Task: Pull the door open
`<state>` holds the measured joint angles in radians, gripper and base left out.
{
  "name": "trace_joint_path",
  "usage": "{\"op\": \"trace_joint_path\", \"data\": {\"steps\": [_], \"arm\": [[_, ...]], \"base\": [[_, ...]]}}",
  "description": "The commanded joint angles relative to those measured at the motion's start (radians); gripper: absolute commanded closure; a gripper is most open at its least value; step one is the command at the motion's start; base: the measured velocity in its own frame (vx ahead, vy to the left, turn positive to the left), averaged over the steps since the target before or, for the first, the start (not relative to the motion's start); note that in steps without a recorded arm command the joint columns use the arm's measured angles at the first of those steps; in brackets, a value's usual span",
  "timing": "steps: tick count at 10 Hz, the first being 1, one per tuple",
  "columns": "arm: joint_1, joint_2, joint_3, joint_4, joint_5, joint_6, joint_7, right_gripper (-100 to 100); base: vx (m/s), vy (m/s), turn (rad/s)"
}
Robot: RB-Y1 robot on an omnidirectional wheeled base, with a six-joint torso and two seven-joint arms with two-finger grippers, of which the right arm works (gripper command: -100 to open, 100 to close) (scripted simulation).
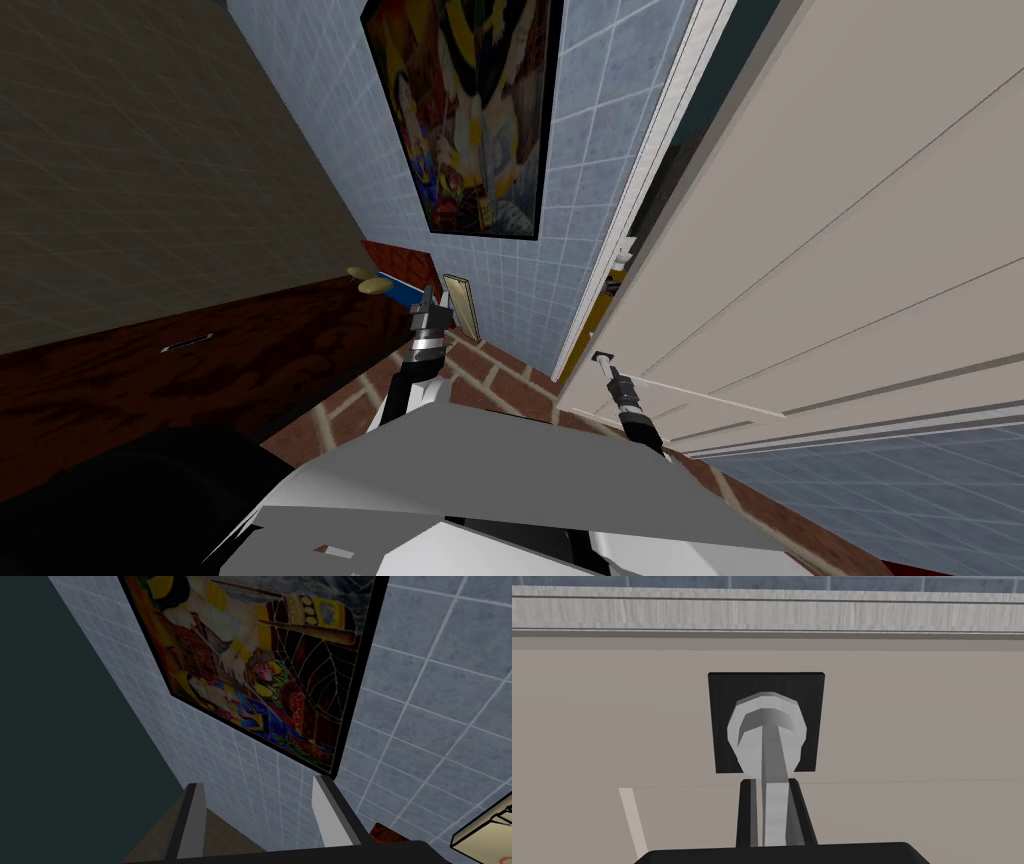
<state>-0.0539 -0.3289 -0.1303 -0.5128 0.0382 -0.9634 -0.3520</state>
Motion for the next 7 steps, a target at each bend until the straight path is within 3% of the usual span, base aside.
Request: {"op": "trace_joint_path", "data": {"steps": [1,7], "arm": [[0.015,-0.008,0.008,-0.01,0.008,-0.014,-0.015,100],[0.062,-0.05,0.047,-0.016,0.045,-0.085,-0.079,100]], "base": [[-0.203,-0.067,0.11],[-0.191,-0.04,0.086]]}}
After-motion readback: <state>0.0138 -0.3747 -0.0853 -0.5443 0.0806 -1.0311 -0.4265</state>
